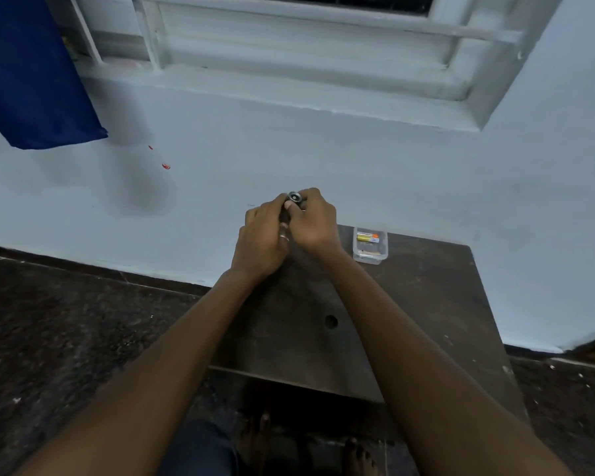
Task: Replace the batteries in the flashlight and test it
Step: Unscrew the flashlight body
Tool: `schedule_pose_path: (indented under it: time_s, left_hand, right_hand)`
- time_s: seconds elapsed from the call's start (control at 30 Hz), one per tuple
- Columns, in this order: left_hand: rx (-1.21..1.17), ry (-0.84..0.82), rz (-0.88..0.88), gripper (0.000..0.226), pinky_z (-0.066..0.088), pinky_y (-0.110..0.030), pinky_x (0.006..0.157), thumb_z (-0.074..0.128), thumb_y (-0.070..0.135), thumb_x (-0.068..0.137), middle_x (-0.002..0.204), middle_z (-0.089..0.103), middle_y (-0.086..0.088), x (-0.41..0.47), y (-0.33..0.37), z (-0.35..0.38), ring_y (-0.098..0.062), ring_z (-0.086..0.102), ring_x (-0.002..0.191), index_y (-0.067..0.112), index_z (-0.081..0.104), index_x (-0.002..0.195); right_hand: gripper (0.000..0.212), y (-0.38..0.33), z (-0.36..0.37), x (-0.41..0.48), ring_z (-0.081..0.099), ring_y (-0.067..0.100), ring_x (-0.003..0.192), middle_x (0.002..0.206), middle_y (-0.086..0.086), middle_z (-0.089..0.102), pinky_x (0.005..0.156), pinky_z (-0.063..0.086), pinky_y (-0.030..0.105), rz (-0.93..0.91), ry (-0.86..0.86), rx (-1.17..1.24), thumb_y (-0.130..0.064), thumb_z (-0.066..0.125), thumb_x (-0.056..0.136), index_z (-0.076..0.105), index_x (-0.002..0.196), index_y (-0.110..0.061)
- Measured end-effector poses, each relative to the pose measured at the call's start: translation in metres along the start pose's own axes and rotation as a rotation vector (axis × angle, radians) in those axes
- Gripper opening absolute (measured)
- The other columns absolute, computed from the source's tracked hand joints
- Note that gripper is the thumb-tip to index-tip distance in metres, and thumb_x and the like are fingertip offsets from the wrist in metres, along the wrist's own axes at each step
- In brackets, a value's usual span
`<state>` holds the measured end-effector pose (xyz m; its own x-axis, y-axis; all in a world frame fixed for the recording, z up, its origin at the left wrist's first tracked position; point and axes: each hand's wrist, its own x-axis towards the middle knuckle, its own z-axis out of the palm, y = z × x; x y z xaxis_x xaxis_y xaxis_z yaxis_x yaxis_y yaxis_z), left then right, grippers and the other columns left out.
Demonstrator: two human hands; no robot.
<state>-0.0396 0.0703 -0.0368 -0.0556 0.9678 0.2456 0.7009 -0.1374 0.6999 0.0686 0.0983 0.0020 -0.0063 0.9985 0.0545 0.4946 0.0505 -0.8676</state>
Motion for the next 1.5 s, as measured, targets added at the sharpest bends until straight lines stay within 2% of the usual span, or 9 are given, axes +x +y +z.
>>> schedule_pose_path:
  time_s: [0.13,0.2,0.27,0.43,0.6,0.83,1.1,1.33,1.5]
  left_hand:
    - [-0.102,-0.015,-0.024,0.047,0.031,-0.039,0.112,0.046,0.027,0.101,0.145,0.048,0.002,-0.018,0.019,0.007,-0.021,0.036,0.135,0.019,0.040,0.147]
    - [-0.278,-0.043,-0.120,0.047,0.033,-0.024,0.106,0.050,0.026,0.102,0.142,0.047,0.006,-0.030,0.029,0.012,-0.011,0.040,0.131,0.016,0.041,0.147]
    - [-0.523,-0.083,-0.227,0.043,0.046,-0.017,0.095,0.055,0.023,0.100,0.135,0.057,0.001,-0.039,0.034,0.022,-0.009,0.057,0.118,0.015,0.049,0.141]
    - [-0.902,-0.107,-0.426,0.034,0.058,-0.022,0.077,0.063,0.015,0.096,0.106,0.069,-0.007,-0.055,0.044,0.046,-0.012,0.069,0.086,0.009,0.057,0.128]
    - [-0.982,-0.055,-0.460,0.027,0.056,-0.018,0.076,0.065,0.016,0.094,0.100,0.071,-0.005,-0.061,0.049,0.062,-0.004,0.070,0.084,0.005,0.064,0.119]
    - [-0.978,0.017,-0.467,0.027,0.057,-0.020,0.077,0.068,0.022,0.093,0.086,0.068,0.000,-0.054,0.053,0.058,-0.001,0.065,0.076,0.005,0.068,0.113]
    - [-0.927,-0.006,-0.508,0.031,0.058,-0.023,0.080,0.063,0.033,0.095,0.087,0.064,-0.005,-0.053,0.051,0.048,-0.006,0.063,0.077,0.005,0.071,0.106]
    - [-0.954,0.043,-0.578,0.031,0.059,-0.024,0.076,0.063,0.032,0.095,0.083,0.065,-0.006,-0.058,0.054,0.049,-0.007,0.063,0.073,0.002,0.072,0.094]
    - [-0.990,0.092,-0.633,0.025,0.059,-0.022,0.069,0.067,0.029,0.093,0.073,0.062,-0.001,-0.054,0.056,0.043,-0.006,0.062,0.065,0.008,0.070,0.078]
  right_hand:
    - [0.021,0.021,-0.033,-0.022,0.065,0.015,0.081,0.086,0.001,0.069,0.068,0.051,0.029,0.099,0.135,0.124,-0.025,0.056,0.098,0.064,0.104,-0.006]
    - [0.024,0.034,-0.049,-0.035,0.071,0.020,0.091,0.095,0.010,0.074,0.082,0.060,0.035,0.203,0.162,0.351,-0.022,0.058,0.099,0.066,0.110,-0.001]
    - [0.026,0.046,-0.063,-0.052,0.070,0.018,0.099,0.107,0.015,0.071,0.087,0.060,0.026,0.289,0.173,0.594,-0.015,0.056,0.101,0.063,0.117,0.005]
    - [0.026,0.079,-0.076,-0.080,0.068,0.016,0.097,0.116,0.019,0.068,0.086,0.059,0.023,0.355,0.240,0.814,-0.011,0.053,0.102,0.059,0.123,0.003]
    - [0.024,0.100,-0.079,-0.089,0.073,0.020,0.099,0.110,0.018,0.073,0.085,0.059,0.025,0.355,0.262,0.796,-0.012,0.054,0.102,0.062,0.120,0.002]
    - [0.029,0.106,-0.081,-0.093,0.066,0.010,0.066,0.075,0.006,0.071,0.063,0.058,0.022,0.306,0.265,0.550,-0.031,0.058,0.101,0.071,0.095,-0.005]
    - [0.037,0.093,-0.079,-0.094,0.052,0.001,0.050,0.064,0.000,0.061,0.049,0.046,0.015,0.304,0.257,0.525,-0.039,0.064,0.096,0.070,0.088,-0.003]
    - [0.031,0.093,-0.079,-0.089,0.048,-0.001,0.049,0.061,0.000,0.057,0.050,0.043,0.014,0.236,0.263,0.468,-0.033,0.066,0.096,0.071,0.083,-0.006]
    - [0.008,0.095,-0.085,-0.090,0.057,0.002,0.066,0.072,-0.005,0.066,0.069,0.052,0.020,0.171,0.157,0.562,-0.016,0.068,0.094,0.073,0.097,-0.012]
